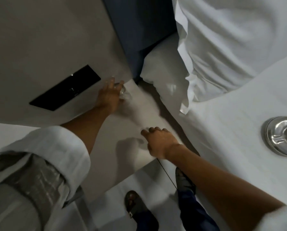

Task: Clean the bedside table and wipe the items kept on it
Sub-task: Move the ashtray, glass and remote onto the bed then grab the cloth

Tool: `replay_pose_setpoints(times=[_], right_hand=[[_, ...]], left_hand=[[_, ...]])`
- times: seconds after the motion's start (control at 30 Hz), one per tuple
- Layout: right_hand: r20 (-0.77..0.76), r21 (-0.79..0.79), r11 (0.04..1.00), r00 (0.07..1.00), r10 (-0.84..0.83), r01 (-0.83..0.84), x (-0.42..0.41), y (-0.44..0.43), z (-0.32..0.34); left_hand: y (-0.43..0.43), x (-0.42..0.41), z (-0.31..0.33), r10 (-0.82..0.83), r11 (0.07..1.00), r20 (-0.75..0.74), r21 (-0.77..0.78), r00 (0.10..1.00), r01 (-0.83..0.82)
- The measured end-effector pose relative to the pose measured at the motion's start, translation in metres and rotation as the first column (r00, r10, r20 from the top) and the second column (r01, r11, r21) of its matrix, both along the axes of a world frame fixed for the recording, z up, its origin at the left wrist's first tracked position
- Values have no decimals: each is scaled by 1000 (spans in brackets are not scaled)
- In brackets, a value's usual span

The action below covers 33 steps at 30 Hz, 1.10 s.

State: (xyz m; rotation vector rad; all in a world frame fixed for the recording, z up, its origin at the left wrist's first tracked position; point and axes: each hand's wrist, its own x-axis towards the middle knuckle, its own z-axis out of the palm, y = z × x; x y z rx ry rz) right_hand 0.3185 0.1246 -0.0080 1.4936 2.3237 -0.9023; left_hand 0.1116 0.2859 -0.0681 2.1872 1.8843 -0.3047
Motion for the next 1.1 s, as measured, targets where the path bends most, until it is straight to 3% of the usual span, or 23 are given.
replay_pose_setpoints(times=[0.1, 0.2, 0.33, 0.43, 0.53, 0.6, 0.7, 0.77, 0.83, 0.97, 1.03, 1.1], right_hand=[[-19, -39, 998, 999, -43, 42, 12, -11, -4], [-27, -83, 991, 994, -105, 103, 20, -17, -3], [-54, -108, 977, 980, -191, 184, 29, -22, 2], [-145, -90, 936, 926, -349, 339, 37, -25, 6], [-335, -97, 767, 705, -625, 634, 49, -30, 25], [-455, -123, 652, 542, -707, 748, 57, -32, 45], [-629, -155, 550, 348, -695, 820, 75, -37, 77], [-664, -112, 477, 292, -688, 872, 97, -40, 89], [-648, -36, 386, 273, -711, 922, 129, -43, 93], [-557, 117, 272, 290, -778, 955, 202, -47, 85], [-479, 248, 307, 391, -786, 919, 232, -46, 77], [-346, 371, 398, 522, -780, 839, 254, -43, 70]], left_hand=[[-1, -1, -7, 142, 990, 231, -19, 963, -141], [-26, 4, -2, 229, 970, 310, 3, 923, -242], [-77, 7, 9, 422, 890, 515, -77, 746, -450], [-112, 27, 36, 514, 793, 664, -127, 542, -596], [-149, 53, 77, 554, 701, 794, -282, 250, -655], [-167, 73, 104, 544, 680, 837, -393, 67, -619], [-185, 115, 139, 536, 698, 840, -498, -86, -514], [-191, 148, 148, 540, 723, 833, -532, -119, -441], [-191, 187, 146, 539, 774, 841, -517, -48, -367], [-188, 268, 131, 404, 906, 859, -330, 314, -264], [-184, 296, 119, 243, 960, 815, -125, 527, -251], [-179, 312, 111, 107, 978, 745, 39, 659, -203]])
